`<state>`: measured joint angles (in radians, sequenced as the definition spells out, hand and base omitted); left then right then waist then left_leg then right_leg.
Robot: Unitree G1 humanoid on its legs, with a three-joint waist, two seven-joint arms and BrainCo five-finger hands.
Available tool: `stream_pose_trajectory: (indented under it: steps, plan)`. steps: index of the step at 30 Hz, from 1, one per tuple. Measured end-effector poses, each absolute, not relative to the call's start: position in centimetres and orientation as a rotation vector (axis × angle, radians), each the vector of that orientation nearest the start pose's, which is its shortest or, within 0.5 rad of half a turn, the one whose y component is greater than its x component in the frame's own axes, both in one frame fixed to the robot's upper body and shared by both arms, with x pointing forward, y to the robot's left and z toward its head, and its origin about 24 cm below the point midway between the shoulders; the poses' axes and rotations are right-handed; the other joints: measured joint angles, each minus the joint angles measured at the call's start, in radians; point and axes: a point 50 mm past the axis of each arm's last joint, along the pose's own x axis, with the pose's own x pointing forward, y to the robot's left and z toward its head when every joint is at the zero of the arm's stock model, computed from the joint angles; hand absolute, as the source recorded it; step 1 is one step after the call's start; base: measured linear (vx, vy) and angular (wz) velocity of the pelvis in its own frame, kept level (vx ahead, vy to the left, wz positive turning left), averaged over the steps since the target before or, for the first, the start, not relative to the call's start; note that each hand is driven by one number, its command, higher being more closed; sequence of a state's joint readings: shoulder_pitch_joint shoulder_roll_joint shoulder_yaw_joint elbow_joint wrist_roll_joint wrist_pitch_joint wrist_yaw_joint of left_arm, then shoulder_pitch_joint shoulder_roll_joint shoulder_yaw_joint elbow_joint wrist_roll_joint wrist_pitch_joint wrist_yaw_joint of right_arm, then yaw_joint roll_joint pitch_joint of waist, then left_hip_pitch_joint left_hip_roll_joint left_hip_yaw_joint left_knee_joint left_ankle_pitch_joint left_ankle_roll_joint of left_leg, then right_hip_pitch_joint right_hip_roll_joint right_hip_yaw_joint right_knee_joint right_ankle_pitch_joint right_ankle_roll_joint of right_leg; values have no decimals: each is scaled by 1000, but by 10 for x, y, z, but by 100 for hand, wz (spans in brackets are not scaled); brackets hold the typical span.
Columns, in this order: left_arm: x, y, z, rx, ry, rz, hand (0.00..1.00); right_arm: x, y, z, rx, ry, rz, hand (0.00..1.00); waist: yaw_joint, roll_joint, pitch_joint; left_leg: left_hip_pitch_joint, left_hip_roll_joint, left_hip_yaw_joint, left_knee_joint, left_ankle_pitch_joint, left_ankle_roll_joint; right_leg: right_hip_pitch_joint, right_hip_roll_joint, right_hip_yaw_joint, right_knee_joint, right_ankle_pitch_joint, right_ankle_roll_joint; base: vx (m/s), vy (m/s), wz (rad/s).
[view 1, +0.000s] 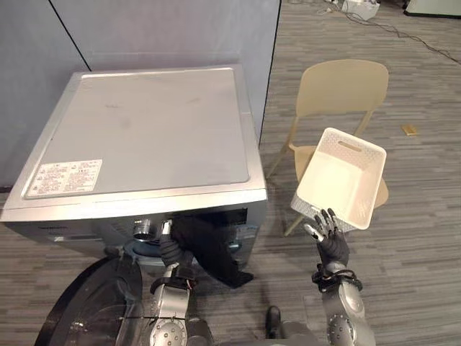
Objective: Pick up the laundry basket with both hands and put the clothes into the washing machine.
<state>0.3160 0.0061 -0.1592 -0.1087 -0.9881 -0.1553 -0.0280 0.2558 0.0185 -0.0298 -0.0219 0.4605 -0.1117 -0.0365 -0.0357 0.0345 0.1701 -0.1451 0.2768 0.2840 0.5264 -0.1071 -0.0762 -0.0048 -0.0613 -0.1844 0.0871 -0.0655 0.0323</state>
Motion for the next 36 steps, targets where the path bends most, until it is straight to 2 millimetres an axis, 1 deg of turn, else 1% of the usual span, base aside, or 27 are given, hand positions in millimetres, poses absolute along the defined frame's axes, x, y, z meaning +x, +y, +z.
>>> stream_pose_trajectory:
  steps: [1, 2, 6, 8, 9, 11, 12, 13, 15, 16, 17, 18, 19, 20, 22, 23, 25, 26, 27, 28, 30, 31, 32, 34, 36]
  plan:
    - [188, 140, 10, -1001, 57, 79, 100, 195, -175, 0, 457, 97, -214, 0, 0, 3, -1, 2, -3, -5, -2, 0, 0, -1, -2, 1, 2, -2, 1, 44, 23, -6]
    - [188, 138, 12, -1005, 47, 59, 100, 193, -176, -1, 455, 105, -218, 0, -2, 8, -4, 10, -16, -7, -36, 1, 0, -19, -9, 4, 14, -12, 3, 26, 25, -3]
    - [184, 128, 11, -1014, 82, 15, 100, 184, -177, -5, 462, 123, -239, 0, -3, 7, -4, 48, -37, -11, -149, 6, -7, -33, -10, 0, 17, -7, 10, 39, -1, 4]
    - [182, 125, 12, -1014, 92, -7, 100, 182, -177, -2, 466, 109, -239, 0, -6, 7, -4, 63, -46, -34, -185, 10, -15, -32, -11, -2, 17, -6, 9, 49, 1, 2]
    - [182, 124, 14, -1010, 89, -23, 100, 182, -177, -1, 465, 106, -240, 0, -8, 6, -3, 70, -53, -51, -211, 16, -25, -36, -11, -2, 17, -3, 7, 34, 1, 1]
    - [183, 122, 19, -1015, 74, -46, 100, 182, -176, 0, 448, 104, -237, 0, -9, 5, -3, 82, -60, -64, -257, 16, -25, -48, -13, -2, 18, -2, 7, 0, 0, 0]
    - [183, 121, 21, -1014, 67, -52, 100, 183, -175, 0, 444, 103, -235, 0, -9, 2, -1, 84, -61, -63, -271, 16, -25, -57, -15, -1, 24, -2, 7, -29, 54, -3]
    - [184, 122, 27, -995, 43, -66, 100, 183, -175, 1, 442, 98, -237, 0, -10, -6, 5, 72, -64, -64, -284, 15, -25, -85, -17, 0, 41, -2, 7, -61, 35, -5]
    - [185, 126, 33, -957, 11, -69, 100, 183, -173, 3, 454, 87, -238, 0, -8, -16, 12, 49, -66, -63, -279, 2, -14, -122, -14, 9, 62, -1, 8, -87, 37, -15]
    - [185, 132, 40, -922, -29, -61, 100, 184, -171, 7, 465, 70, -238, 0, -6, -15, 23, 39, -60, -63, -273, -28, -9, -146, -11, 21, 75, 1, 12, -98, 97, -32]
    - [184, 140, 45, -880, -70, -42, 100, 184, -170, 8, 466, 63, -228, 0, -5, -9, 32, 31, -49, -62, -265, -69, -18, -163, -5, 25, 87, 3, 16, -92, 121, -32]
    - [184, 143, 47, -860, -84, -33, 100, 184, -171, 8, 466, 63, -225, 0, -3, -11, 38, 30, -49, -60, -262, -79, -27, -168, -4, 24, 93, 3, 20, -86, 111, -16]
    - [185, 149, 50, -845, -107, -11, 100, 182, -171, 8, 466, 62, -223, 0, -1, -20, 52, 22, -54, -58, -242, -89, -18, -171, -10, 25, 103, 2, 26, -87, 94, 2]
    - [184, 157, 50, -837, -130, 28, 100, 178, -172, 10, 463, 58, -228, 0, 3, -19, 53, 6, -55, -61, -216, -106, -13, -173, -18, 22, 109, -1, 31, -81, 98, 7]
    - [179, 171, 50, -827, -169, 99, 100, 173, -173, 9, 460, 63, -230, 0, 7, -20, 54, -3, -57, -66, -192, -119, -3, -173, -32, 15, 125, -10, 45, -29, 98, 20]
    - [177, 173, 57, -825, -203, 96, 100, 171, -174, 11, 459, 58, -230, 0, 8, -17, 57, -18, -67, -84, -178, -124, 4, -173, -46, -3, 135, -18, 52, 4, 85, 41]
    - [174, 174, 65, -836, -242, 98, 100, 171, -173, 14, 466, 45, -222, 0, 9, -13, 66, -38, -70, -103, -154, -132, 8, -174, -53, -23, 147, -25, 55, 11, 63, 38]
    - [172, 177, 68, -850, -280, 130, 100, 171, -171, 17, 468, 34, -208, 0, 14, -11, 82, -54, -69, -120, -125, -145, 9, -176, -61, -39, 169, -41, 58, 7, 48, 27]
    - [170, 181, 67, -849, -284, 154, 100, 172, -170, 18, 470, 30, -202, 0, 18, -11, 89, -58, -68, -125, -114, -151, 10, -177, -63, -44, 181, -49, 57, 9, 41, 31]
    - [167, 189, 63, -842, -280, 215, 100, 172, -169, 20, 474, 21, -192, 0, 24, -13, 107, -64, -67, -135, -94, -162, 11, -179, -67, -52, 206, -67, 60, 0, 18, 23]
    - [158, 200, 57, -823, -258, 293, 100, 174, -165, 24, 485, 5, -173, 0, 30, -20, 127, -108, -67, -151, -49, -179, 13, -220, -83, -63, 272, -102, 61, -1, 7, 23]
    - [157, 203, 56, -822, -255, 309, 100, 174, -164, 25, 487, 0, -169, 0, 35, -22, 135, -123, -68, -153, -35, -183, 14, -234, -84, -65, 291, -111, 60, 2, -6, 18]
    - [156, 205, 55, -822, -253, 321, 100, 175, -163, 28, 489, -12, -163, 0, 48, -23, 153, -152, -68, -156, -2, -186, 15, -263, -95, -70, 326, -125, 61, -2, -9, 23]
    - [158, 204, 56, -835, -260, 332, 100, 178, -160, 32, 497, -29, -145, 0, 51, -25, 178, -195, -68, -159, 38, -189, 18, -290, -105, -87, 366, -144, 59, -8, 4, 26]
    - [162, 203, 57, -851, -270, 332, 100, 183, -157, 38, 510, -58, -116, 0, 52, -28, 202, -227, -65, -161, 83, -207, 20, -324, -116, -89, 420, -169, 56, -29, 5, 6]
